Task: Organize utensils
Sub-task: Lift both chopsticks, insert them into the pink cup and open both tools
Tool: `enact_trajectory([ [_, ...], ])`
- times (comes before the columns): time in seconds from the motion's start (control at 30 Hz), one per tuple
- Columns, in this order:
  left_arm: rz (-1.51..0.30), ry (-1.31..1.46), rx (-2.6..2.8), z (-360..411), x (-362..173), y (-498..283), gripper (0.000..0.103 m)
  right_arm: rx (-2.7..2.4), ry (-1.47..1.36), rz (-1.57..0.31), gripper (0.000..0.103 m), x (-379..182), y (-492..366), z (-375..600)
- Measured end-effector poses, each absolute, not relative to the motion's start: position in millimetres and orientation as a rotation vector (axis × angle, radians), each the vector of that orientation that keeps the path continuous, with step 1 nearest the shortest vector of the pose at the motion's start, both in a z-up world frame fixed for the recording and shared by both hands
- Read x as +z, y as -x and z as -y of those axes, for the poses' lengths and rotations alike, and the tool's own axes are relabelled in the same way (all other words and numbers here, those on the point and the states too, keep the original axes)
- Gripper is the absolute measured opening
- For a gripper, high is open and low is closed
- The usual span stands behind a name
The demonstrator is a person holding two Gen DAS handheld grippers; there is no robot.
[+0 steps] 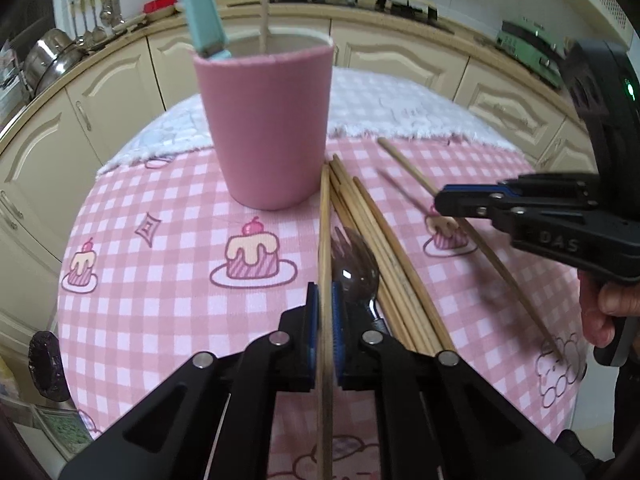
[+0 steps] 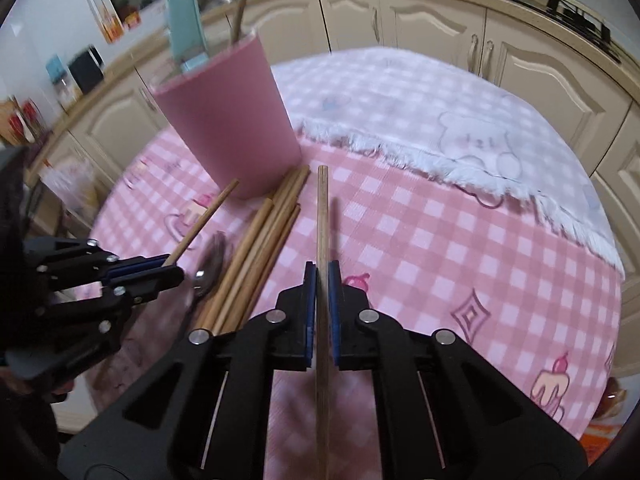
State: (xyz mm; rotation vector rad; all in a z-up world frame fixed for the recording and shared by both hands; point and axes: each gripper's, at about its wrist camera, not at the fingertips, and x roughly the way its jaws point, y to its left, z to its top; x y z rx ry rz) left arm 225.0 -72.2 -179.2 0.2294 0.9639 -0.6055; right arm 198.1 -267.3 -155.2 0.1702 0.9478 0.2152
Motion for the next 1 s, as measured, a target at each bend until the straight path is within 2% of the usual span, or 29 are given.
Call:
enact_trajectory([
  [0.47,-0.677,0.000,-0.546,38,-115,-213,0.006,0.323,-0.321,-0.626,0.006,-98,-173,277],
  [1.0,-0.495,0.095,-0.532,28,-61,-214,0.006,0.376,-0.298,-0.386,0.006,-30,-176,267],
])
